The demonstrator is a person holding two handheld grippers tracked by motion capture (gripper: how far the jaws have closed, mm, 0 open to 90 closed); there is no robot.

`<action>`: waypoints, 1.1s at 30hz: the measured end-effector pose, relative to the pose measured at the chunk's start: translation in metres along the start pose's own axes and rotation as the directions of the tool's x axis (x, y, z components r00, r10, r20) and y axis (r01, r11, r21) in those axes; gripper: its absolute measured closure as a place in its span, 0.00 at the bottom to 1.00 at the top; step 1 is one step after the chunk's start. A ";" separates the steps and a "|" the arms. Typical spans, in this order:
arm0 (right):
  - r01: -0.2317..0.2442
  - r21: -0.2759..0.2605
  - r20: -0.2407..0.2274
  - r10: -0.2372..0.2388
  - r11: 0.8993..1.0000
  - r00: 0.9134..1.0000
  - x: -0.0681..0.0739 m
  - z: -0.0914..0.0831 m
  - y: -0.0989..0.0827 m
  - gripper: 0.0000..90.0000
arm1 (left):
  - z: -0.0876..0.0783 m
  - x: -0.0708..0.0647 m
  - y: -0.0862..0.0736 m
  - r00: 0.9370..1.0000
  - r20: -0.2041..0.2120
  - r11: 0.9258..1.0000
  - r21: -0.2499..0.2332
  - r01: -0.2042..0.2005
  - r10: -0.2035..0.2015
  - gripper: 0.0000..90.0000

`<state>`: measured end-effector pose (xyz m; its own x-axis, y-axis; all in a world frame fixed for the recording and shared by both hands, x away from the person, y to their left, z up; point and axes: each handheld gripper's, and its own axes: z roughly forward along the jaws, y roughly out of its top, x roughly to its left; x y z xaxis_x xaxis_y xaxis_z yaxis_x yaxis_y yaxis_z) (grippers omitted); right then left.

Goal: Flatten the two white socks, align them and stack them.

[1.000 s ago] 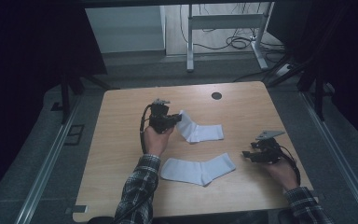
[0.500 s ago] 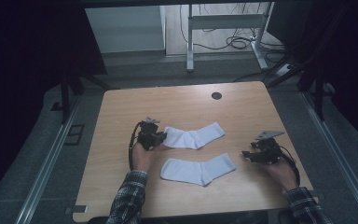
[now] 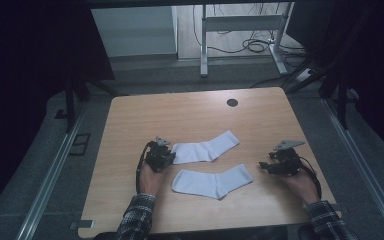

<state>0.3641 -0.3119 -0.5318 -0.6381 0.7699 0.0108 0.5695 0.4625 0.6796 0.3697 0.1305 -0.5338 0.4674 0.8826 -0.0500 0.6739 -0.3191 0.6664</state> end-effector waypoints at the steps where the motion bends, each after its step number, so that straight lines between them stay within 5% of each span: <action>1: 0.000 0.000 0.000 0.000 1.000 1.000 0.000 0.000 0.000 0.41 | 0.000 0.000 -0.001 1.000 -0.005 1.000 -0.006 -0.004 0.004 0.77; 4: 0.000 -0.002 -0.001 0.000 1.000 1.000 0.000 0.000 0.000 0.40 | -0.003 -0.002 -0.005 1.000 0.009 0.999 -0.052 -0.008 0.008 0.64; 11: 0.002 -0.001 0.001 -0.002 1.000 1.000 0.001 0.000 0.000 0.39 | -0.001 -0.001 -0.013 0.999 -0.021 0.998 -0.063 -0.029 0.028 0.49; 17: 0.003 -0.010 -0.001 -0.003 1.000 1.000 0.002 0.001 -0.001 0.36 | 0.000 0.003 -0.014 1.000 -0.006 0.998 -0.056 -0.003 0.003 0.37; 33: -0.001 0.021 0.012 0.001 1.000 1.000 0.003 0.001 0.003 0.38 | -0.001 0.002 -0.016 1.000 0.009 0.999 -0.042 -0.023 0.024 0.28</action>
<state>0.3641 -0.3077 -0.5305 -0.6315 0.7754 0.0023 0.5808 0.4710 0.6640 0.3591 0.1380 -0.5441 0.4881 0.8718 -0.0409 0.6381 -0.3246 0.6982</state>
